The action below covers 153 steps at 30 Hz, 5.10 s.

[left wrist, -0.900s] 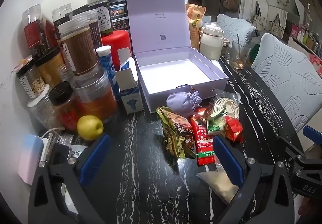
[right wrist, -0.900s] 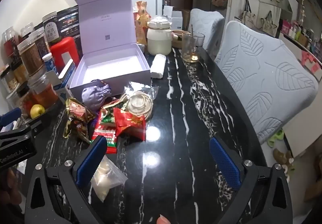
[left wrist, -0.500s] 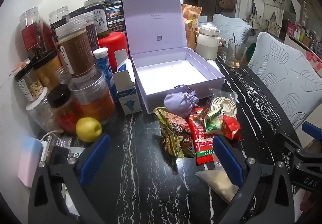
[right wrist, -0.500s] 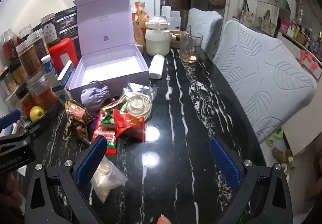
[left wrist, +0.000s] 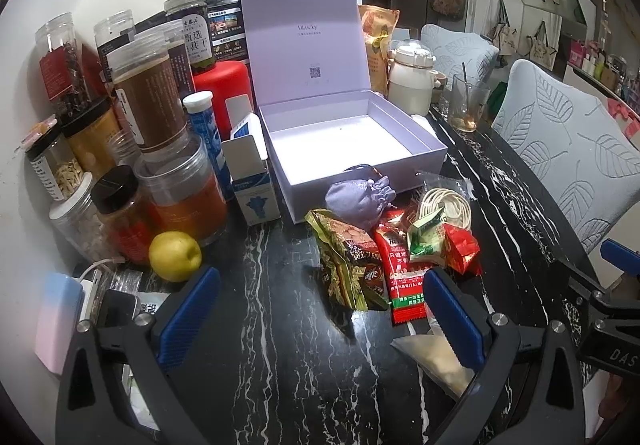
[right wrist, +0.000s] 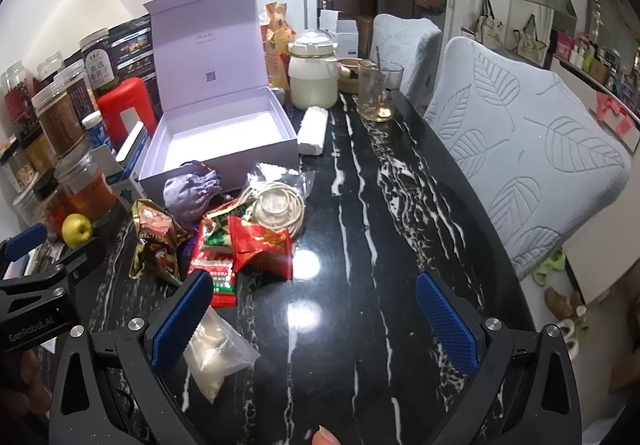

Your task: Organize soft objects

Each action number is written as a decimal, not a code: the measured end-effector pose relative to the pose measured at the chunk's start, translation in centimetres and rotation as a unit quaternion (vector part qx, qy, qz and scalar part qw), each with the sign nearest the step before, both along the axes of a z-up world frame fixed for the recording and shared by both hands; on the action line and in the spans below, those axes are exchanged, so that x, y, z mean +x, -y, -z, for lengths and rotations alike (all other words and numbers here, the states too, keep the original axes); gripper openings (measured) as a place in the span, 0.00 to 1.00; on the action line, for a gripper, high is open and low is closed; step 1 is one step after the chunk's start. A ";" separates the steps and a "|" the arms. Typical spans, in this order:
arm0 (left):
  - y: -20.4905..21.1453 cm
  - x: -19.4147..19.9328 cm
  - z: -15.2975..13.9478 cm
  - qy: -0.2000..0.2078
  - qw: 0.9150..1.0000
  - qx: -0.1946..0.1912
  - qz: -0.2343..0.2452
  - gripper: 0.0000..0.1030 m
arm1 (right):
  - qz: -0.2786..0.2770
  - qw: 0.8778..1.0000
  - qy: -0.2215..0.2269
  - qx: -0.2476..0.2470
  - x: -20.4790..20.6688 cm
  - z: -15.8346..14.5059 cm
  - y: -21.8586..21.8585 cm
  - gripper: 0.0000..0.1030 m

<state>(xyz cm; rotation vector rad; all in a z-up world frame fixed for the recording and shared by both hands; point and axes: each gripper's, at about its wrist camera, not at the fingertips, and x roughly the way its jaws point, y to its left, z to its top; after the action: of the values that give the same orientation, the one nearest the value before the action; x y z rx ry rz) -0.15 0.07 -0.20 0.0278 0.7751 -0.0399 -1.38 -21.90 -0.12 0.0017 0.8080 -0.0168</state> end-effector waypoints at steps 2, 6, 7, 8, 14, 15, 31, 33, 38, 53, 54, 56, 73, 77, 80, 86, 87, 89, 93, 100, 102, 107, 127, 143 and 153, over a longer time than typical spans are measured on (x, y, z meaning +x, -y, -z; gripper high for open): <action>0.0 0.0 0.0 0.000 1.000 -0.001 -0.001 1.00 | 0.000 1.000 -0.002 0.000 0.0 0.0 0.0 1.00; 0.0 0.0 0.1 -0.003 1.000 0.003 -0.002 1.00 | 0.000 1.000 -0.004 0.002 0.0 0.1 -0.1 1.00; 0.0 0.0 0.1 -0.003 1.000 0.003 -0.003 1.00 | 0.000 1.000 -0.005 0.002 0.0 0.1 -0.1 1.00; 0.0 -0.1 0.2 -0.003 1.000 0.003 -0.003 1.00 | -0.001 1.000 -0.005 0.003 0.0 0.1 -0.1 1.00; -0.1 -0.3 0.0 0.001 1.000 0.002 -0.003 1.00 | -0.004 1.000 -0.005 0.001 0.1 0.0 -0.2 1.00; -0.2 -0.4 0.0 0.001 1.000 0.001 -0.004 1.00 | -0.005 1.000 -0.004 0.002 0.1 0.0 -0.3 1.00; -0.7 -0.6 -0.1 -0.001 1.000 -0.006 -0.005 1.00 | -0.008 1.000 -0.005 0.002 -0.1 0.0 -0.6 1.00; -0.7 -0.6 -0.1 -0.001 1.000 -0.006 -0.005 1.00 | -0.009 1.000 -0.005 0.001 -0.2 0.0 -0.9 1.00; -0.8 -0.6 -0.1 -0.001 1.000 -0.006 -0.004 1.00 | -0.008 1.000 -0.005 0.002 -0.3 -0.1 -0.9 1.00; -0.9 -1.5 -0.3 0.001 1.000 -0.008 -0.008 1.00 | -0.012 1.000 -0.002 0.010 -0.8 -0.2 -0.8 1.00; -0.9 -1.7 -0.3 0.001 1.000 -0.009 -0.008 1.00 | -0.012 1.000 -0.002 0.010 -0.9 -0.2 -0.8 1.00; -0.9 -1.9 -0.2 0.000 1.000 -0.009 -0.008 1.00 | -0.012 1.000 -0.001 0.012 -1.0 -0.2 -0.7 1.00; -3.2 -3.5 3.2 -0.047 0.998 -0.036 -0.019 1.00 | -0.060 0.997 -0.039 0.032 -2.5 2.9 -2.3 1.00; -4.0 -3.8 4.2 -0.057 0.997 -0.047 -0.020 1.00 | -0.079 0.995 -0.053 0.041 -2.5 4.0 -3.2 1.00; -4.5 -3.9 4.9 -0.064 0.996 -0.053 -0.022 1.00 | -0.093 0.993 -0.062 0.042 -2.2 4.9 -3.7 1.00; -5.4 -3.4 5.8 -0.076 0.995 -0.048 -0.036 1.00 | -0.123 0.988 -0.082 0.047 -0.7 7.0 -4.9 1.00; -5.5 -3.3 5.9 -0.076 0.995 -0.047 -0.039 1.00 | -0.128 0.987 -0.084 0.044 -0.4 7.4 -5.1 1.00; -5.7 -3.0 6.1 -0.081 0.995 -0.047 -0.047 1.00 | -0.138 0.986 -0.087 0.040 0.0 8.1 -5.4 1.00; -5.5 -2.0 6.3 -0.086 0.994 -0.048 -0.051 1.00 | -0.158 0.982 -0.099 0.026 1.0 9.7 -6.2 1.00; -4.3 -0.5 5.7 -0.077 0.995 -0.045 -0.042 1.00 | -0.165 0.982 -0.087 0.025 1.9 10.0 -5.5 0.47; -3.9 0.1 5.6 -0.078 0.995 -0.044 -0.036 1.00 | -0.164 0.982 -0.083 0.031 2.0 10.0 -5.0 0.44; -2.2 1.8 5.4 -0.079 0.996 -0.050 -0.016 1.00 | -0.158 0.981 -0.093 0.069 2.1 9.8 -2.9 0.39; 1.5 8.3 7.5 -0.118 0.992 -0.016 -0.040 0.95 | -0.094 0.989 -0.089 0.072 4.3 9.1 3.8 0.38; 1.3 8.2 9.3 -0.147 0.988 -0.044 0.000 0.44 | -0.097 0.990 -0.088 0.062 5.2 8.9 3.5 0.38; 0.7 5.0 8.6 -0.141 0.988 -0.063 0.007 0.44 | -0.105 0.990 -0.073 0.060 3.2 8.4 2.4 0.38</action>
<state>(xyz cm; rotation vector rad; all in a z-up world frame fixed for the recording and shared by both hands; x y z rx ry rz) 4.87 -0.60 -8.82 -0.0953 1.0544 -0.1077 1.78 -24.25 -8.50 0.0304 0.9512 0.2331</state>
